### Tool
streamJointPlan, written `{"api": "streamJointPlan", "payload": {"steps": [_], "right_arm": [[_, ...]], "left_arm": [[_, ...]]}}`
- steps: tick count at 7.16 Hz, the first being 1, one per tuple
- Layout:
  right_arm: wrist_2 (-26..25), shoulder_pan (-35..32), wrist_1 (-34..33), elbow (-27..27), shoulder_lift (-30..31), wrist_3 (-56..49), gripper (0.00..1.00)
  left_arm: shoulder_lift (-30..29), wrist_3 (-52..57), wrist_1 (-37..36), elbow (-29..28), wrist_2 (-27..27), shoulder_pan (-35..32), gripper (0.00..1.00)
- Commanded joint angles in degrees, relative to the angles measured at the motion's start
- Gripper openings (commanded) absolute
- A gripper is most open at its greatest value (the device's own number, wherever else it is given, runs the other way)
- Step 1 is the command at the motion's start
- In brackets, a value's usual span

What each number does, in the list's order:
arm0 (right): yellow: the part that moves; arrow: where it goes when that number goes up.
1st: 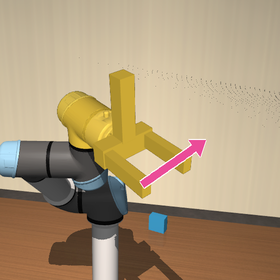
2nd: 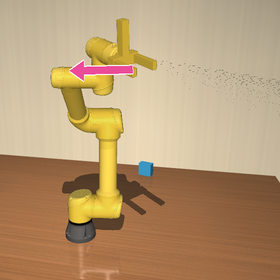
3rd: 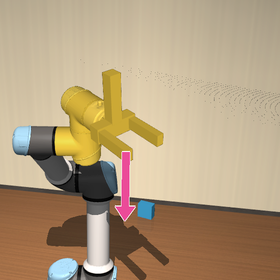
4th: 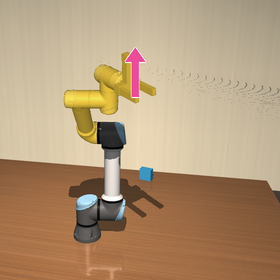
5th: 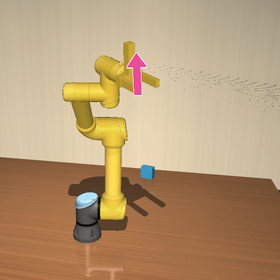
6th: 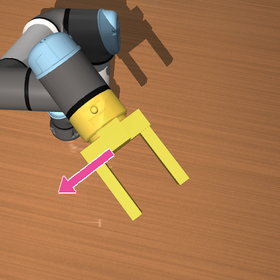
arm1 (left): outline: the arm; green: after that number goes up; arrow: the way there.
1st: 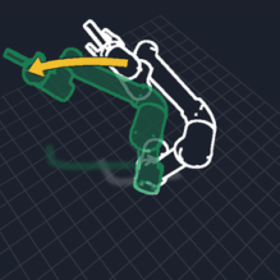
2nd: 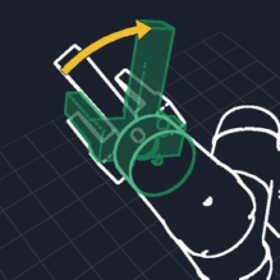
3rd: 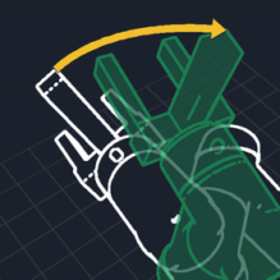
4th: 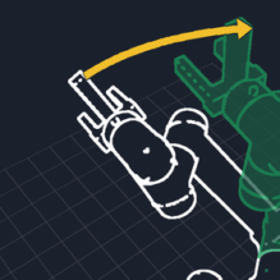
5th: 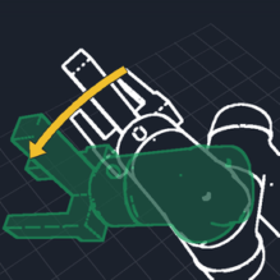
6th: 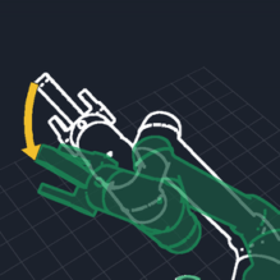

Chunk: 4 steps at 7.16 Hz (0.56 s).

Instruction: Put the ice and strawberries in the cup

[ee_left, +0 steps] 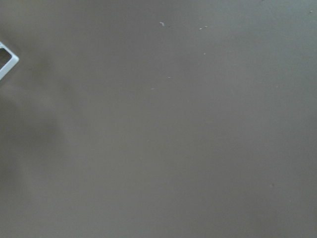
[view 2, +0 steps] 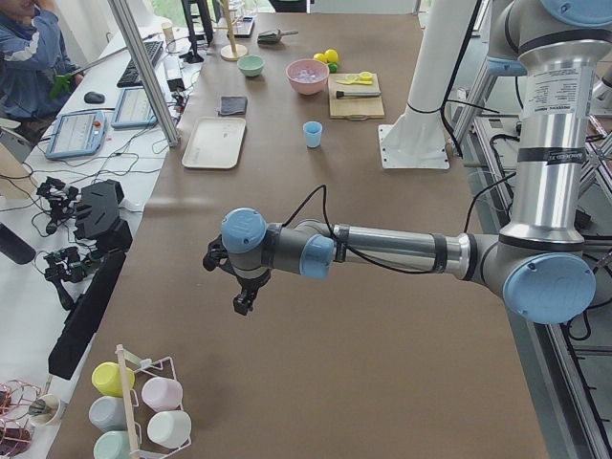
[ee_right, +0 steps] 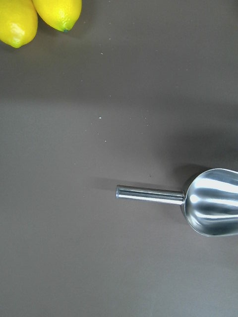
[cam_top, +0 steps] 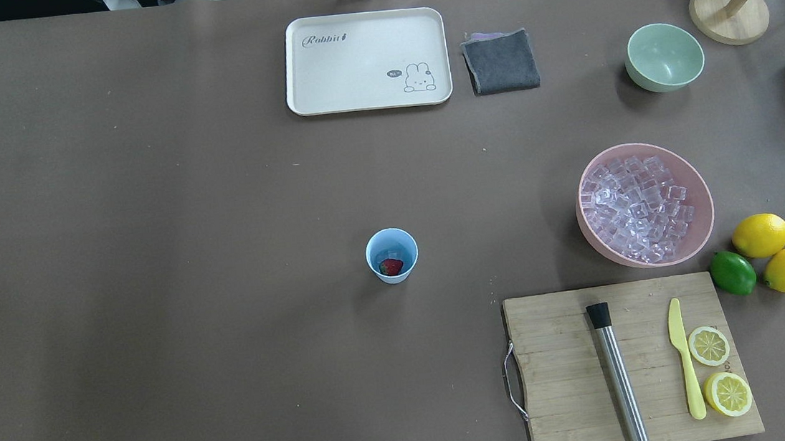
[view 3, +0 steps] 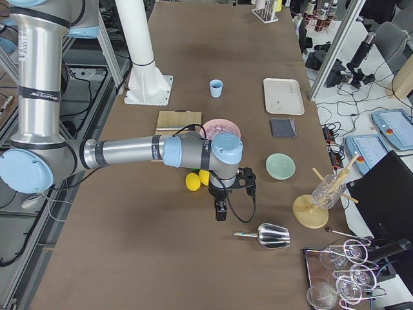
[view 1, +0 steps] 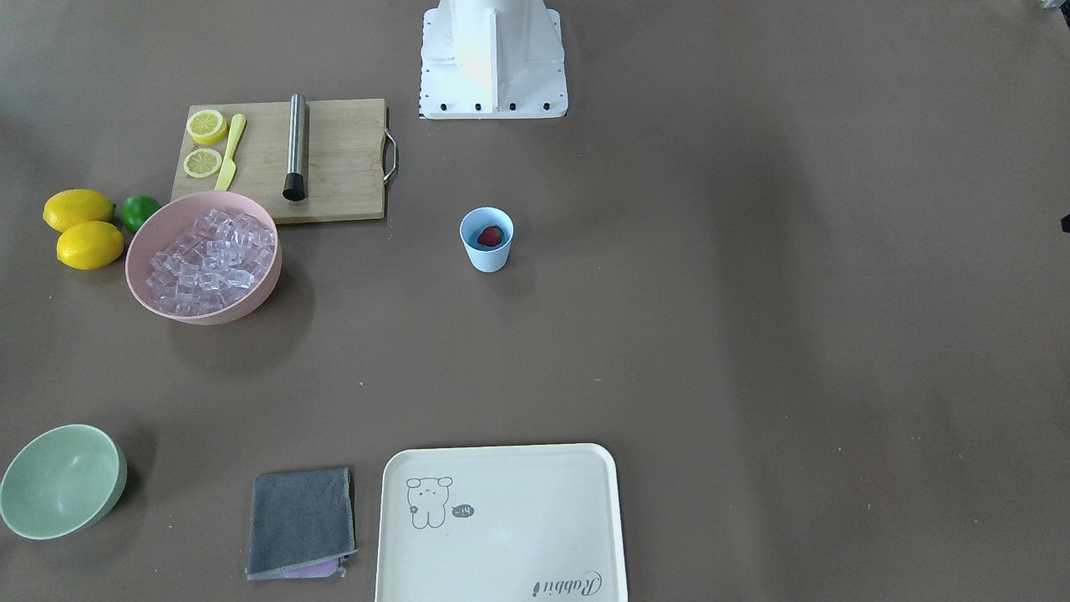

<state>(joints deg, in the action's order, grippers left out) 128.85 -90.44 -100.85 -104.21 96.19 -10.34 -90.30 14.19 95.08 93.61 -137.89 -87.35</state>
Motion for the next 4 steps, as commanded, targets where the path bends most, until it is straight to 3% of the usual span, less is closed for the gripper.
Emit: {"api": "streamJointPlan", "payload": {"steps": [1,4], "right_arm": [[0.2,0.1,0.1,0.1,0.7,0.1,1.00],[0.2,0.1,0.2,2.6,0.6,0.5,1.00]], "left_arm": [[0.2,8.1,-0.8,0.3,7.5,-2.2,0.98],[0.4,7.6,-0.2,0.2,7.5,-2.6,0.98]]}}
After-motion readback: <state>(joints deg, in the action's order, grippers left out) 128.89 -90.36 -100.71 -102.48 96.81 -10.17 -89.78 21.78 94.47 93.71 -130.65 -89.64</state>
